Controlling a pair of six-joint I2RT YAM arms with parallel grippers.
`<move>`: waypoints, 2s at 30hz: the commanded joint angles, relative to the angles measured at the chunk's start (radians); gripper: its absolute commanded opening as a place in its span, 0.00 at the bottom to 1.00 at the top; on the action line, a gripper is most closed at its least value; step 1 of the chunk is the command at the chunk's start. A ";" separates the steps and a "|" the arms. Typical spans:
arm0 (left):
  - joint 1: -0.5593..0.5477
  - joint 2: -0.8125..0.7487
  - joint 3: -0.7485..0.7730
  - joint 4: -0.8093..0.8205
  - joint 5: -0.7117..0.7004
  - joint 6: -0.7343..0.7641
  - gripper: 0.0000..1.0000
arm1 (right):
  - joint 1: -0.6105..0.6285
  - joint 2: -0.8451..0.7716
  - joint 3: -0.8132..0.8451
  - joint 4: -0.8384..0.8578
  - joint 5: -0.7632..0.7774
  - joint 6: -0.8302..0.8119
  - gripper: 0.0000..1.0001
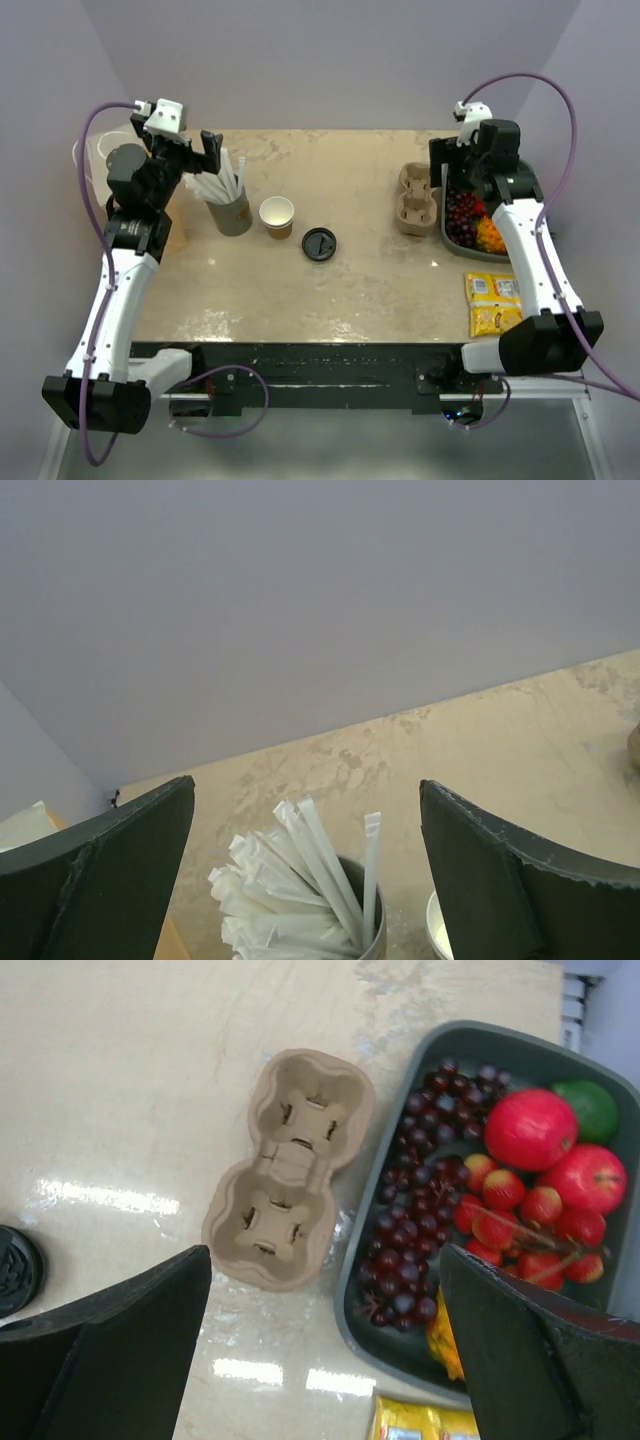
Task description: Pack the takeout coffee
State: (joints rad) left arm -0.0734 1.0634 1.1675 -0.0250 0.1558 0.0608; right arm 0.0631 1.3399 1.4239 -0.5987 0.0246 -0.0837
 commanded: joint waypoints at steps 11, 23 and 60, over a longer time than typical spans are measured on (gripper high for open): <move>-0.002 0.277 0.414 -0.190 0.001 0.121 0.95 | 0.064 0.332 0.306 0.146 -0.535 -0.228 0.95; 0.191 0.312 0.599 -0.328 -0.142 0.133 0.91 | 0.234 0.404 0.211 0.272 -0.631 -0.205 0.78; 0.083 0.124 0.268 -0.153 0.222 -0.131 0.92 | 0.646 0.878 0.738 -0.419 -0.755 -1.361 0.45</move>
State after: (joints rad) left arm 0.0063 1.2369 1.4635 -0.2260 0.3847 -0.0433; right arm 0.7139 2.2375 2.1220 -1.0561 -0.7502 -1.4593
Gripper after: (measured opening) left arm 0.918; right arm 0.457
